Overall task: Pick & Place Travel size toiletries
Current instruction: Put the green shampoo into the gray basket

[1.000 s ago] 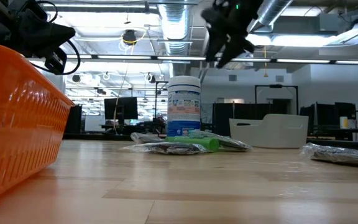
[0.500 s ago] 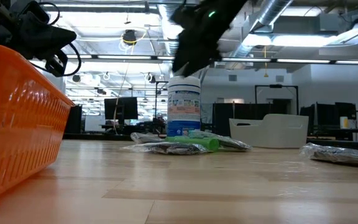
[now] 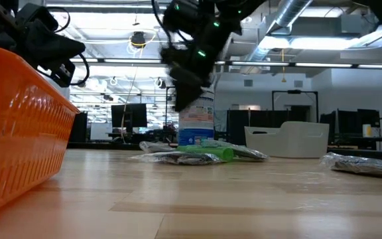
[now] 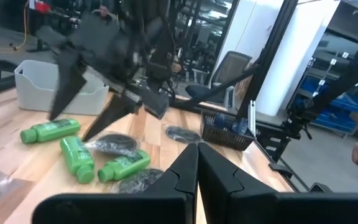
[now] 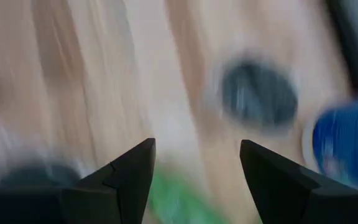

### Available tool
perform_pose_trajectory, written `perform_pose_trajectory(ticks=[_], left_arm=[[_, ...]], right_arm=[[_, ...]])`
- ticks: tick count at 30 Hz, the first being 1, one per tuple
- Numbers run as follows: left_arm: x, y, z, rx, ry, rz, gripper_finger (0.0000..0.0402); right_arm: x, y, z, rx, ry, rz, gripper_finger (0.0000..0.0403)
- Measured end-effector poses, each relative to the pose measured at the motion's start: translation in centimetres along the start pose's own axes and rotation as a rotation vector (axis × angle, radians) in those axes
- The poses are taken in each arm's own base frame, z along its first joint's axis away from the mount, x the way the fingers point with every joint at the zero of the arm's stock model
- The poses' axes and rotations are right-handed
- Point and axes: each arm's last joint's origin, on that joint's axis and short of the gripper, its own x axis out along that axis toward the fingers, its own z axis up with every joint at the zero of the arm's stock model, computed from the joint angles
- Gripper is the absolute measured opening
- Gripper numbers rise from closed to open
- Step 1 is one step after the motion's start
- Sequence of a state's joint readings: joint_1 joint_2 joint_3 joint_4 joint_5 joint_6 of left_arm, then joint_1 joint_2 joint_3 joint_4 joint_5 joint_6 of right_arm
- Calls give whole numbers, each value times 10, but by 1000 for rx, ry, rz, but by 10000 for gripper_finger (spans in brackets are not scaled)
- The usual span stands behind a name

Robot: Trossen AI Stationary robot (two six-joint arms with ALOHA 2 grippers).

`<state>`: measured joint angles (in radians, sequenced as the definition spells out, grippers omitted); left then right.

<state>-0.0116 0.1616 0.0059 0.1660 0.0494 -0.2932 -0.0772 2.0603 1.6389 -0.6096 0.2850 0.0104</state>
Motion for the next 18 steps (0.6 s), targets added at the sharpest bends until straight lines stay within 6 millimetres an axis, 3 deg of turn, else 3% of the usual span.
perform_pose_trajectory(ticks=[1,4,12,18], left_arm=[[1,0,0,0,5,1,1],[2,1,-2,-1,23,7,1],[2,0,-3,-2,35,5,1],[-13,-7,21,14,-240,-72,1]], right_arm=[[0,0,-7,-33,63,-1,227],[7,0,-2,-60,40,-1,227],[18,3,-11,-102,109,1,227],[21,1,-10,-137,106,0,227]])
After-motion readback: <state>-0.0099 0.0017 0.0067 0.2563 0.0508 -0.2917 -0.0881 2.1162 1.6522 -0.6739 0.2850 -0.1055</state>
